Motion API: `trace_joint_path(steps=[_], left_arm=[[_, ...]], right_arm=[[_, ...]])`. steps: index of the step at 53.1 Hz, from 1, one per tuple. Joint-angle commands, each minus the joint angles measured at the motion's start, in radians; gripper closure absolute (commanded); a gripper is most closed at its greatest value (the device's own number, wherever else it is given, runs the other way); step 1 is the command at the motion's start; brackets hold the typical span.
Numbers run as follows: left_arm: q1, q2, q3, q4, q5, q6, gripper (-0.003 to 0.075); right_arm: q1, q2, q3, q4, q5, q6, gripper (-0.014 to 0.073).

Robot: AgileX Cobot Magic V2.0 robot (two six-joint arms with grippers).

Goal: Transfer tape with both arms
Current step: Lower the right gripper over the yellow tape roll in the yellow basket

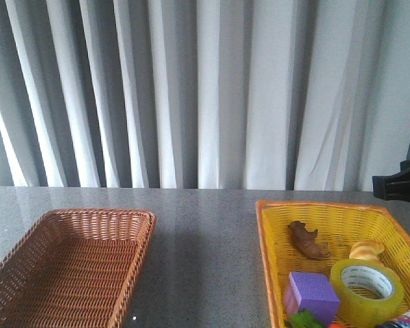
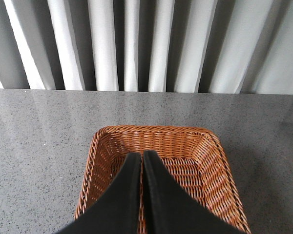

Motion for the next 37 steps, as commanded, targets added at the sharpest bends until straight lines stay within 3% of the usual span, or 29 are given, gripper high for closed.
trace_joint_path(steps=[1,11,20,29,37], left_arm=[[-0.009,-0.016,-0.034,-0.004,-0.086,-0.013,0.0726],[-0.009,-0.006,-0.034,0.043,-0.040,-0.008,0.0719],[-0.004,0.000,-0.034,0.168,-0.001,-0.005,0.0652],[0.020,0.002,-0.034,0.208,-0.010,-0.036,0.0482],[0.023,0.014,-0.034,0.202,0.002,-0.046,0.0241]], right_arm=[[-0.001,-0.018,-0.036,-0.011,-0.059,-0.001,0.0599],[-0.001,-0.014,-0.036,-0.011,-0.016,-0.003,0.0581],[-0.001,-0.012,-0.036,-0.013,0.022,-0.009,0.0464],[-0.001,0.006,-0.036,-0.018,0.086,-0.011,0.0207],[-0.001,0.023,-0.036,-0.009,0.108,-0.001,-0.0017]])
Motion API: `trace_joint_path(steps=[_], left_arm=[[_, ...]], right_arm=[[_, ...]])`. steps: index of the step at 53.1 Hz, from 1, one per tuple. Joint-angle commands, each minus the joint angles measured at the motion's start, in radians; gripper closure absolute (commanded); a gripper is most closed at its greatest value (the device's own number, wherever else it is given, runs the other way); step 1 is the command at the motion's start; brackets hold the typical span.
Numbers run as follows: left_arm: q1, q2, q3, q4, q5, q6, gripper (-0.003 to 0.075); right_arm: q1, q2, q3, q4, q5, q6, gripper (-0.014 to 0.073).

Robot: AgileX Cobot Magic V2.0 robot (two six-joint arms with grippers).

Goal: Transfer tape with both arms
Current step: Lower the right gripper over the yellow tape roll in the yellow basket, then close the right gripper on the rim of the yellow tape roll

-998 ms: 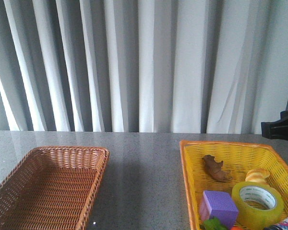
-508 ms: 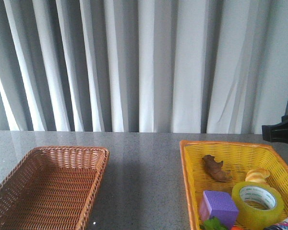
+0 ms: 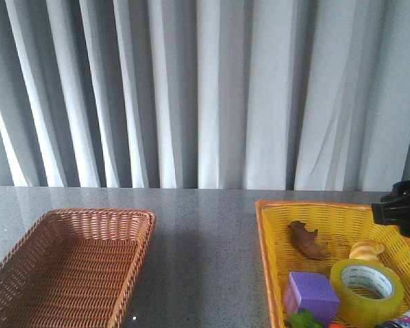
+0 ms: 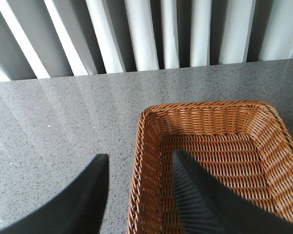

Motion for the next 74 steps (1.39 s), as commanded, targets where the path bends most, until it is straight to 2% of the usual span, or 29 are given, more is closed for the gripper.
trace_joint_path(steps=[1,6,10,22,33,39,46,51,74], left_arm=[[0.001,-0.006,-0.034,0.004,-0.057,-0.016,0.0221],[0.001,0.006,-0.034,0.000,-0.032,-0.016,0.0115],[0.001,0.013,-0.034,0.000,-0.028,-0.016,0.0091],[0.001,0.033,-0.034,-0.017,-0.043,-0.016,0.0122],[0.001,0.047,-0.034,-0.019,-0.006,-0.016,0.0178],[0.001,0.047,-0.034,-0.019,0.015,-0.016,0.0192],[0.001,0.047,-0.034,-0.019,0.017,-0.016,0.0197],[0.001,0.047,-0.034,-0.018,0.017,-0.016,0.0197],[0.001,0.047,-0.034,-0.018,0.009,-0.016,0.0197]], right_arm=[[-0.001,-0.011,-0.033,-0.018,-0.046,0.000,-0.0035],[-0.001,-0.008,-0.033,-0.024,-0.093,0.000,-0.0070],[-0.001,-0.006,-0.038,-0.023,-0.107,0.023,-0.0063],[-0.002,0.195,-0.176,-0.101,0.176,0.037,0.0013],[-0.014,0.410,-0.351,-0.084,0.353,-0.022,0.0032],[-0.082,0.463,-0.397,0.033,0.346,-0.038,0.0032],[-0.208,0.504,-0.399,0.219,0.335,-0.116,0.0032],[-0.262,0.529,-0.399,0.301,0.332,-0.164,0.0032],[-0.280,0.647,-0.399,0.284,0.304,-0.182,0.0032]])
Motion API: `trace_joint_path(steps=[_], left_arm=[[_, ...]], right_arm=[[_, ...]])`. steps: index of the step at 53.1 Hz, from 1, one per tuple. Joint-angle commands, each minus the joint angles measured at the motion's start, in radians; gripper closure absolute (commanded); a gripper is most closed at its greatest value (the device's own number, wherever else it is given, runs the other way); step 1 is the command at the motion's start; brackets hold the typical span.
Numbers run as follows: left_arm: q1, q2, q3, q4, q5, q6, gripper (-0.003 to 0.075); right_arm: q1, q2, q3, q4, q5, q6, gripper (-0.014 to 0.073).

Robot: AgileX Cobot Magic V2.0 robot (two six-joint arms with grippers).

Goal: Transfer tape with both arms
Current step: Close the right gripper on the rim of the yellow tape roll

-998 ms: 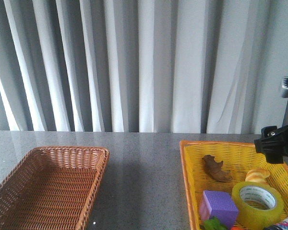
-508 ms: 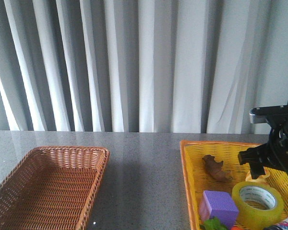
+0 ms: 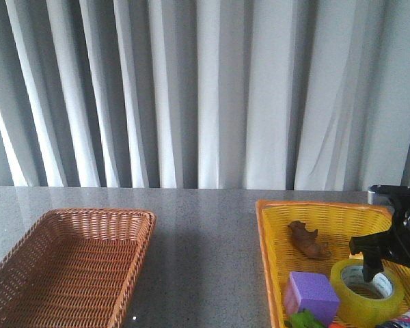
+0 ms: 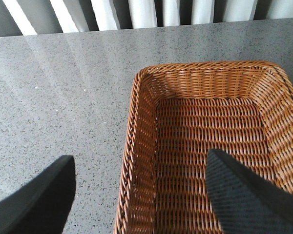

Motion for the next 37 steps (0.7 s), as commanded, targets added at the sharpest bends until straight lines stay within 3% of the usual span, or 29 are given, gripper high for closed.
trace_joint_path(steps=[1,22,37], left_arm=[[0.001,-0.020,-0.034,-0.001,-0.068,-0.010,0.0197],[0.001,-0.020,-0.034,-0.001,-0.069,-0.010,0.0197],[0.001,-0.020,-0.034,-0.001,-0.073,-0.010,0.0197]], right_arm=[[-0.005,-0.032,-0.033,-0.014,-0.052,-0.010,0.0032],[-0.005,0.032,-0.033,-0.036,-0.073,-0.007,0.0123],[-0.005,0.046,-0.033,-0.041,-0.073,-0.010,0.0361]])
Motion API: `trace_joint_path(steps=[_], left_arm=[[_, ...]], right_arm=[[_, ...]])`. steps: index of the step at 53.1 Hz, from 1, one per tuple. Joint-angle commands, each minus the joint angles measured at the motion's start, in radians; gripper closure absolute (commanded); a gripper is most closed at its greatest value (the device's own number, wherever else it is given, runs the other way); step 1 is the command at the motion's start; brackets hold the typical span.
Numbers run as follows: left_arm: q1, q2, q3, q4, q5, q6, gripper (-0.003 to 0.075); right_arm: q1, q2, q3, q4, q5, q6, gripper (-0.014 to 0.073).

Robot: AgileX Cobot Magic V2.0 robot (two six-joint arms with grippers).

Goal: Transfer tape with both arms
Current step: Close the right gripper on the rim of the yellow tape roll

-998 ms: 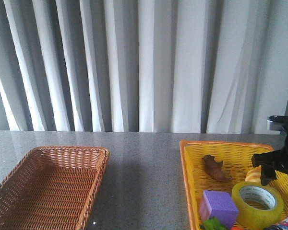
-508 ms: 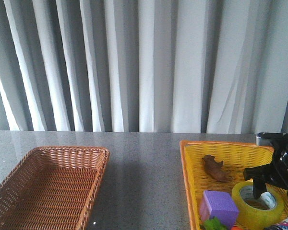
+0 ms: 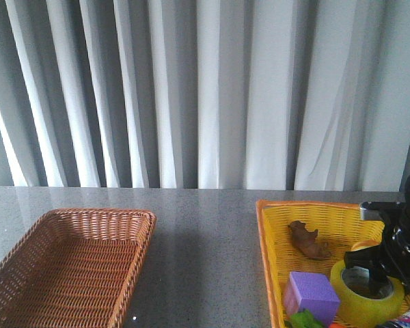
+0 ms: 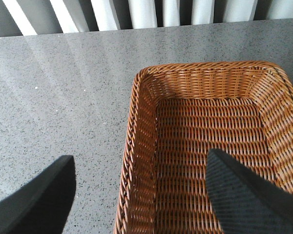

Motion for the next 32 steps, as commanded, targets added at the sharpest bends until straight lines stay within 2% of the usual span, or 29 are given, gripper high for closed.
trace_joint_path(steps=[1,6,12,32], left_arm=[[0.001,-0.020,-0.034,-0.001,-0.073,-0.010,0.0197],[0.001,-0.020,-0.034,-0.001,-0.073,-0.010,0.0197],[0.001,-0.020,-0.034,-0.001,-0.073,-0.010,0.0197],[0.001,-0.020,-0.034,-0.001,-0.073,-0.010,0.0197]], right_arm=[[-0.005,-0.045,-0.032,-0.015,-0.027,-0.009,0.0375],[-0.005,-0.045,-0.032,-0.019,-0.022,-0.009,0.0447],[-0.005,-0.045,-0.032,-0.030,-0.009,-0.009,0.0483],[-0.005,-0.086,-0.081,-0.090,0.027,-0.009,0.0477]])
